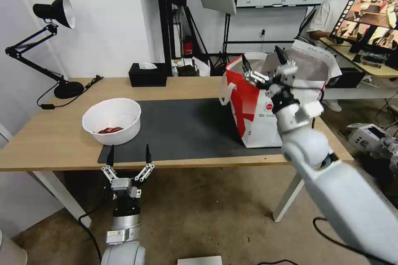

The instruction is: Pick up the trash from the table and place it into the takeout bag.

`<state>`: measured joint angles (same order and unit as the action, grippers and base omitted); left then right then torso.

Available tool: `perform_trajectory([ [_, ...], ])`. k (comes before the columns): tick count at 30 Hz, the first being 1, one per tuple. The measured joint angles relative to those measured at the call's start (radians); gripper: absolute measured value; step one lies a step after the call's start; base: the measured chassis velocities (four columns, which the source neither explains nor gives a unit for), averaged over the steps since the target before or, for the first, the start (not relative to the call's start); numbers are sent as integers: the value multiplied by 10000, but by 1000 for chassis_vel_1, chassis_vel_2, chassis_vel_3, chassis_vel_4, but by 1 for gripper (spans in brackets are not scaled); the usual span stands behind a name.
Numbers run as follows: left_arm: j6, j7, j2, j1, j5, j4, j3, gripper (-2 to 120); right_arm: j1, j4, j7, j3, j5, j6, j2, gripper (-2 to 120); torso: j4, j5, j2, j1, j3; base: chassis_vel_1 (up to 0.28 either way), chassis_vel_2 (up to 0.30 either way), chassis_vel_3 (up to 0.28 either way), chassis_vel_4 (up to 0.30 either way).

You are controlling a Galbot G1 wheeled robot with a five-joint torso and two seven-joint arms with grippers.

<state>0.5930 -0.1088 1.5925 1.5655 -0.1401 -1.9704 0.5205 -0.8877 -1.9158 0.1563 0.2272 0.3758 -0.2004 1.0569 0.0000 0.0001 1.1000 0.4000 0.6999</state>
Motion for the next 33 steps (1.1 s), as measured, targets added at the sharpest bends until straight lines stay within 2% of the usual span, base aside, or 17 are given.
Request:
perform_trajectory([
  [2, -15, 6, -1, 10, -19, -19, -12, 100, -924, -85, -184, 445, -536, -387, 581, 100, 1, -2, 0, 0, 0, 0, 0, 0, 0],
  [3, -15, 6, -1, 10, -19, -19, -12, 100, -924, -85, -184, 445, -536, -387, 581, 100, 1, -2, 0, 0, 0, 0, 0, 0, 0],
  [6, -22, 16, -1, 21, -35, -22, -13, 100, -2268, -352, -305, 1103, -1008, -887, 1173, 100, -1, -2, 0, -1, 0, 0, 0, 0, 0],
  [13, -24, 27, -4, 21, -41, 13, -14, 100, -3799, -697, -408, 1994, -1354, -1499, 1577, 100, 0, -2, 0, 0, -1, 0, 0, 0, 0],
  [18, -24, 27, -6, -6, -41, 21, -15, 100, -4303, -883, -471, 2142, -1458, -1589, 1849, 100, 0, -1, 0, 0, 0, 0, 0, 0, 0],
  [29, -24, 31, -25, -2, -42, 21, 5, 100, -5525, -1028, -832, 2182, -2312, -2179, 3395, 100, 0, -3, 0, 0, 0, 0, 0, 0, 0],
  [33, -25, 31, -26, 0, -39, 38, 5, 100, -5822, -991, -897, 2143, -2534, -2364, 3674, 100, 0, -2, -1, 1, 1, 0, 0, 0, 0],
])
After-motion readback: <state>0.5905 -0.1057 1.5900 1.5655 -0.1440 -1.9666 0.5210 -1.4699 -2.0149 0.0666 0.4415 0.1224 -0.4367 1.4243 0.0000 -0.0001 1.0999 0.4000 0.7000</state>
